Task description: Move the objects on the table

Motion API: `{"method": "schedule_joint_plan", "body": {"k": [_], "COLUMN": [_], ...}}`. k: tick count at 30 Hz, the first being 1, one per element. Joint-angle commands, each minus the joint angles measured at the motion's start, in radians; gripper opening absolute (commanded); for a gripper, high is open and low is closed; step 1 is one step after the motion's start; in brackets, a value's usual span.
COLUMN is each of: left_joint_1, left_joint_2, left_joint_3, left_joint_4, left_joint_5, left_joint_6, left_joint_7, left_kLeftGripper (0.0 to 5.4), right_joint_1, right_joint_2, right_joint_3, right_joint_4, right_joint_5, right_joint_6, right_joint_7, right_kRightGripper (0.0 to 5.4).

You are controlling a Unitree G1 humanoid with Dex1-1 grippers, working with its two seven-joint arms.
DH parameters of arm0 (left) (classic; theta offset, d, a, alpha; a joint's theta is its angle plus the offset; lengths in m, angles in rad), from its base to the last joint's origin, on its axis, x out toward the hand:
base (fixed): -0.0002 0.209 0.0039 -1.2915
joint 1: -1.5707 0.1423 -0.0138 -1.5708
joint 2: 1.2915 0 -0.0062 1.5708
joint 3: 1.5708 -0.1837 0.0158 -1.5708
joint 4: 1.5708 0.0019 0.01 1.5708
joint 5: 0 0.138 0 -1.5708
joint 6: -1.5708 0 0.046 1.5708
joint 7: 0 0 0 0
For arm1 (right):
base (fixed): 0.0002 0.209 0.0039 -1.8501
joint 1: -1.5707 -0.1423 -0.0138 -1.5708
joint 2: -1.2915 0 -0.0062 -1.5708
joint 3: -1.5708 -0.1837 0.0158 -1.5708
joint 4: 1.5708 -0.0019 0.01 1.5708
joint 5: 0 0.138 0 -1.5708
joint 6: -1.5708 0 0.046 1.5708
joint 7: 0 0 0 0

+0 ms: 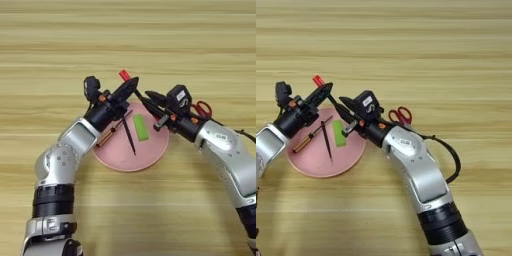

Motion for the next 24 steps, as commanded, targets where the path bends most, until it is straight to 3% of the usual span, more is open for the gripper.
{"method": "schedule_joint_plan", "body": {"k": [1,12,24], "left_joint_1": [-0.002,-0.006,0.007], "left_joint_2": [0.005,0.02,0.101], "left_joint_3": [0.003,0.017,0.106], "left_joint_4": [0.014,0.039,-0.015], "left_joint_5": [0.014,0.023,0.019], "left_joint_6": [-0.007,-0.025,-0.045], "left_joint_7": [0.008,0.005,0.021], "left_kLeftGripper": [0.47,0.47,0.47], "right_joint_1": [-0.017,-0.017,-0.037], "right_joint_2": [0.006,0.009,-0.009], "right_joint_3": [-0.02,-0.053,-0.139], "right_joint_4": [0.006,0.017,0.071], "right_joint_5": [0.002,0.007,0.016], "right_joint_6": [-0.011,-0.02,-0.035], "right_joint_7": [-0.008,-0.011,-0.027], "right_kRightGripper": [1.44,2.65,4.0]}}
